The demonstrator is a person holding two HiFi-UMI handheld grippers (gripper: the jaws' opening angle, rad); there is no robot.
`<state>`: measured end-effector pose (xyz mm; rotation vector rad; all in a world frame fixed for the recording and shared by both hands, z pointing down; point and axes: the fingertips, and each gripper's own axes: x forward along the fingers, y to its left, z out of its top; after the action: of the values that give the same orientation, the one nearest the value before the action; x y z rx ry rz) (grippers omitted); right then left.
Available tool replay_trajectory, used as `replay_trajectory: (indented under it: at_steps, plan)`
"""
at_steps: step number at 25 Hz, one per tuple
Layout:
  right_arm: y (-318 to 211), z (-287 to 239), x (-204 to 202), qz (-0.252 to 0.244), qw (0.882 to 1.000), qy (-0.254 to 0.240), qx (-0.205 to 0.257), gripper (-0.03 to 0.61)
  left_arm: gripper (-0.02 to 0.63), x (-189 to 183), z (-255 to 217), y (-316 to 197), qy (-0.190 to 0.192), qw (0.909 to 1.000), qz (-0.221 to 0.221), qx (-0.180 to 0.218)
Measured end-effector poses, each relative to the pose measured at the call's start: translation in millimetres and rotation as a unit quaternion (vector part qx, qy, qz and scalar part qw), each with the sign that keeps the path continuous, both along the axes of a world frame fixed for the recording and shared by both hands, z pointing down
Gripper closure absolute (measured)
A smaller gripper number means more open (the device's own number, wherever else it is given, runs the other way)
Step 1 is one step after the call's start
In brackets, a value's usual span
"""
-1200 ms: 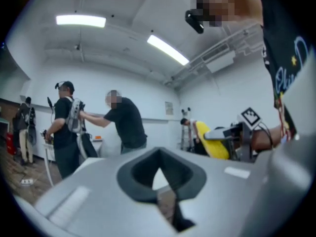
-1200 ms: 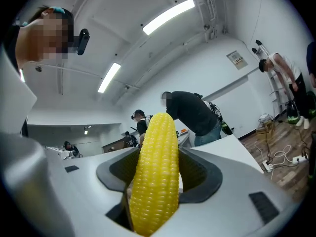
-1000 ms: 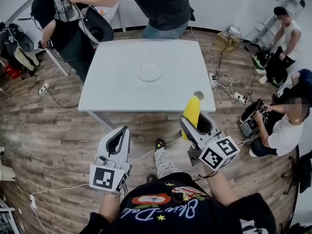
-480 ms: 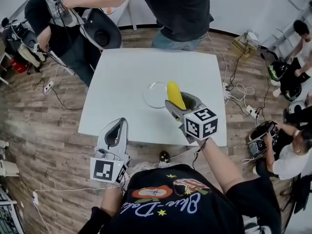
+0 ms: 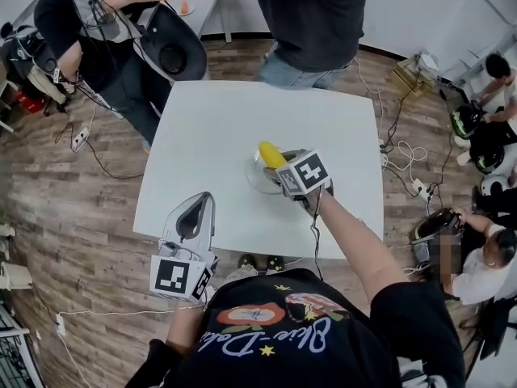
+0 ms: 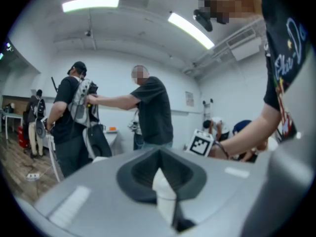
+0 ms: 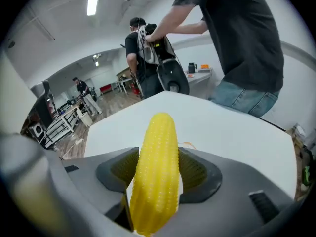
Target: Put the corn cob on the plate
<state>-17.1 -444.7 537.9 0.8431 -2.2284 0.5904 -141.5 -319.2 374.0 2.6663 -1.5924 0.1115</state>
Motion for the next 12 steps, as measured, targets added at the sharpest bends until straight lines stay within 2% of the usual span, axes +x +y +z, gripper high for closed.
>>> replay_trajectory:
  at_steps: [3,12]
  plan:
    - [-7.8,21.4,-8.3,-0.038,0.997,0.051,-0.046,0.324,0.617,-14.2,7.9,-9.0,0.009,0.9998,-0.009,-0.013]
    - [-17.3,67.4,-18.7,-0.108,0.976,0.166,-0.092,0.322,0.617,-35.5,21.4,-19.7,0.019,0.9990,-0.024,-0.033]
